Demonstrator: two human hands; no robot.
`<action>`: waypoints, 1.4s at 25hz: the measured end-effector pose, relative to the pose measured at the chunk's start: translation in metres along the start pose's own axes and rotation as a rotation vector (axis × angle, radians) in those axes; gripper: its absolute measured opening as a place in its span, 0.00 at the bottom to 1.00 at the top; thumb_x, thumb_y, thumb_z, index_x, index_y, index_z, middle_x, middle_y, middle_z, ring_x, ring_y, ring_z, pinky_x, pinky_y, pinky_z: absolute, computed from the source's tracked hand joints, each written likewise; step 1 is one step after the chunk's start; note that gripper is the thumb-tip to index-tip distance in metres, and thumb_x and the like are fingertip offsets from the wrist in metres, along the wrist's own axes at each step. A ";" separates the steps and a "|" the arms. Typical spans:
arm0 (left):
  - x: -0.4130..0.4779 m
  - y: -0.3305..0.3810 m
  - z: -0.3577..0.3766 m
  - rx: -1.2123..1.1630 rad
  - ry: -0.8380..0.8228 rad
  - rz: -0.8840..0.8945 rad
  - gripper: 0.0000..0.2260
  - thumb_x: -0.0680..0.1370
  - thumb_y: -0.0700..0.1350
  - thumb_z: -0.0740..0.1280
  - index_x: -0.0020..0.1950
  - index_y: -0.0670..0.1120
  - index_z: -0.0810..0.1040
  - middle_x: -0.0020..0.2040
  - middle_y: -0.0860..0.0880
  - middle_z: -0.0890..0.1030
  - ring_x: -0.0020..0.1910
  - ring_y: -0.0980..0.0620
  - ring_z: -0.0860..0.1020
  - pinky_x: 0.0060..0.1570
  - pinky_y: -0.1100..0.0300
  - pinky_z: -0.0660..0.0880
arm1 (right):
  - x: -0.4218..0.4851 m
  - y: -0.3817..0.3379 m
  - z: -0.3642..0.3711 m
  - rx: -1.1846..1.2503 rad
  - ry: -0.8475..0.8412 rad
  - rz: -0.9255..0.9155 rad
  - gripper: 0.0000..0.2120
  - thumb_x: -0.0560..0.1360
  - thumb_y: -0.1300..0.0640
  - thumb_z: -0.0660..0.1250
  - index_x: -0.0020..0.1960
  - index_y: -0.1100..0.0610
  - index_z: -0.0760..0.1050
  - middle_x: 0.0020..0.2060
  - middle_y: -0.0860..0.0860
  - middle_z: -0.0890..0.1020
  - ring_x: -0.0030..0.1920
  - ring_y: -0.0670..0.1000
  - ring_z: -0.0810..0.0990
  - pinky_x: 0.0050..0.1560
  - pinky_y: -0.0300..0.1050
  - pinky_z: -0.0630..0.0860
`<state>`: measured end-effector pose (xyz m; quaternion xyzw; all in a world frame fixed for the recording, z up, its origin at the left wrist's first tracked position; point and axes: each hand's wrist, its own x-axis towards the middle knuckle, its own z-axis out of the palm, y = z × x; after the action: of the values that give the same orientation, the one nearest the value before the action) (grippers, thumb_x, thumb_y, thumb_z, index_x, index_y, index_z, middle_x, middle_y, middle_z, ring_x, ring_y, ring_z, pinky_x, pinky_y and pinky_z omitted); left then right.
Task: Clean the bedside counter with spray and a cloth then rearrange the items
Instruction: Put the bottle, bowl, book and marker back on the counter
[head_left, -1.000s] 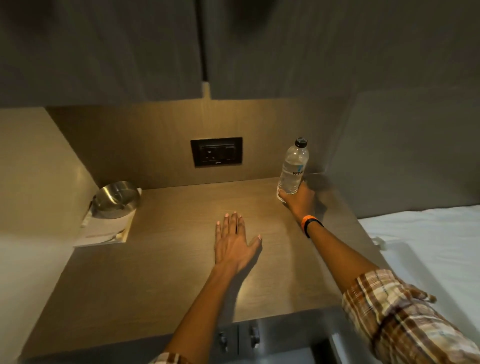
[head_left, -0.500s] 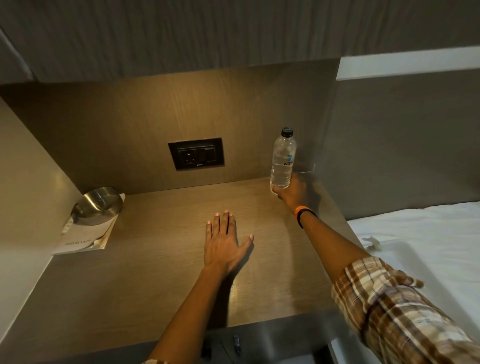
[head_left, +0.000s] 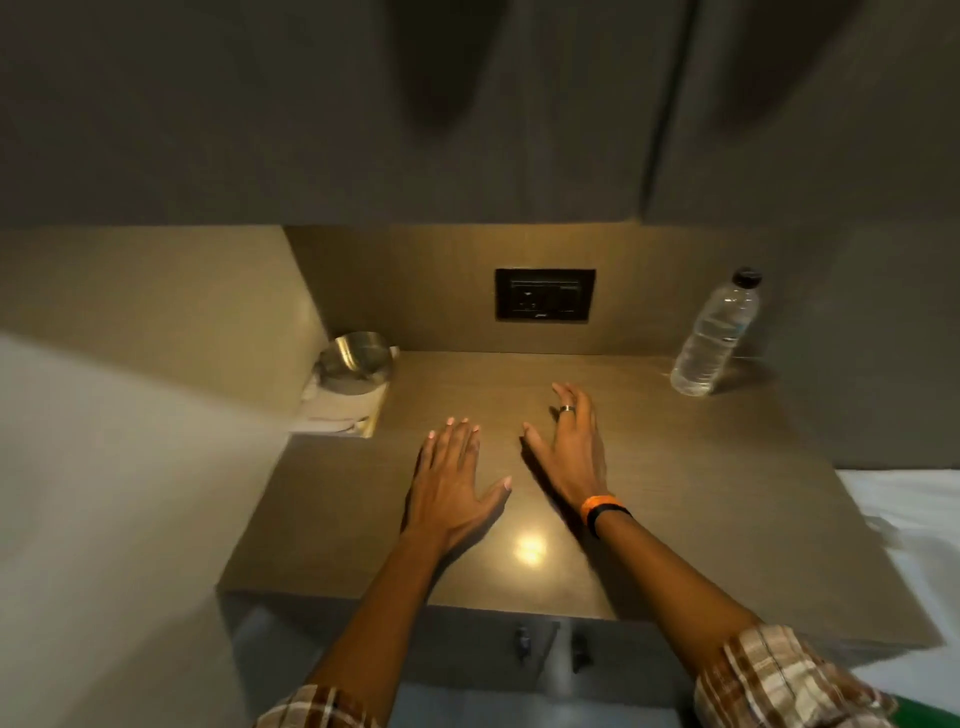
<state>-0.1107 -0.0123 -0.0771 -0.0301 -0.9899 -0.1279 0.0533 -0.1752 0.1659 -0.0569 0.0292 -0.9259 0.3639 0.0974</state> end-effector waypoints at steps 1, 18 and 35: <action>-0.003 -0.018 -0.008 0.009 0.030 -0.010 0.39 0.78 0.72 0.46 0.82 0.51 0.45 0.83 0.51 0.45 0.81 0.54 0.39 0.80 0.48 0.40 | 0.003 -0.023 0.017 0.044 -0.041 -0.032 0.34 0.77 0.44 0.69 0.78 0.52 0.60 0.76 0.51 0.62 0.73 0.51 0.71 0.72 0.50 0.72; -0.012 -0.125 -0.038 0.061 -0.023 0.092 0.41 0.75 0.70 0.48 0.82 0.47 0.53 0.83 0.47 0.50 0.82 0.48 0.46 0.80 0.45 0.47 | 0.044 -0.159 0.117 0.019 -0.189 0.029 0.19 0.72 0.48 0.78 0.53 0.62 0.83 0.55 0.60 0.83 0.51 0.61 0.83 0.52 0.56 0.80; 0.028 -0.021 0.017 0.039 -0.103 0.109 0.41 0.76 0.73 0.44 0.82 0.49 0.44 0.83 0.49 0.44 0.81 0.52 0.40 0.77 0.51 0.35 | 0.037 -0.002 -0.025 -0.028 0.054 0.347 0.15 0.70 0.46 0.79 0.46 0.57 0.81 0.56 0.54 0.81 0.51 0.55 0.82 0.53 0.54 0.81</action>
<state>-0.1414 -0.0274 -0.0955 -0.0897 -0.9905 -0.1038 0.0096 -0.2076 0.1820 -0.0298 -0.1420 -0.9190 0.3630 0.0583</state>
